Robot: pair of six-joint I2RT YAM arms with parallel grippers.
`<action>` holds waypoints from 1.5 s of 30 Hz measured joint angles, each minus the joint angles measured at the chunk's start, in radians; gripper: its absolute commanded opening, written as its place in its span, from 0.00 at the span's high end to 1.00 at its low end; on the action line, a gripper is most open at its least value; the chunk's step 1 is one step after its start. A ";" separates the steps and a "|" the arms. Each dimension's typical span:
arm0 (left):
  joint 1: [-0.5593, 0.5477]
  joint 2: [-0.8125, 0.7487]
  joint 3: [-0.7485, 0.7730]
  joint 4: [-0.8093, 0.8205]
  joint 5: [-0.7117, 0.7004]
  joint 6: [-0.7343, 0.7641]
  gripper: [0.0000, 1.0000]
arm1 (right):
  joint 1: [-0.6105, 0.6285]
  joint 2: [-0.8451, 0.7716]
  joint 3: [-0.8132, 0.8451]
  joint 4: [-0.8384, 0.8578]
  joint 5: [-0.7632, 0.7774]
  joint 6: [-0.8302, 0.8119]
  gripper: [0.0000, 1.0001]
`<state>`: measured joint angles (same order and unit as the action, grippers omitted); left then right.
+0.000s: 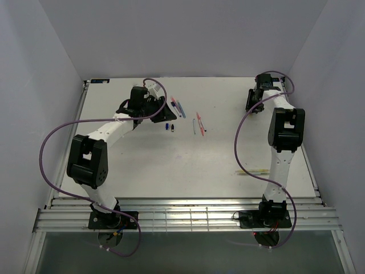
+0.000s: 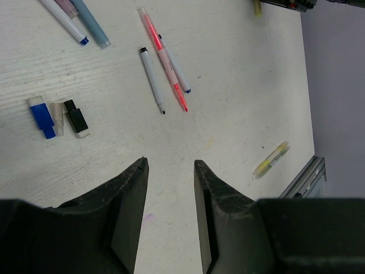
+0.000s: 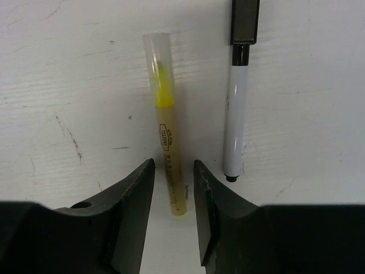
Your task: Open the pen caps
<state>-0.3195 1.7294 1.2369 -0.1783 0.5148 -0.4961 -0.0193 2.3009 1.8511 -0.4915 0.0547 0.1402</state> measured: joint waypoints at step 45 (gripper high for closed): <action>-0.040 -0.373 -0.414 0.274 0.018 -0.359 0.42 | 0.663 -0.801 -0.753 0.314 -0.484 0.229 0.92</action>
<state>-0.3592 1.3563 0.8234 0.0952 0.5327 -0.8551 0.6437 1.5002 1.0977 -0.1780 -0.4290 0.3695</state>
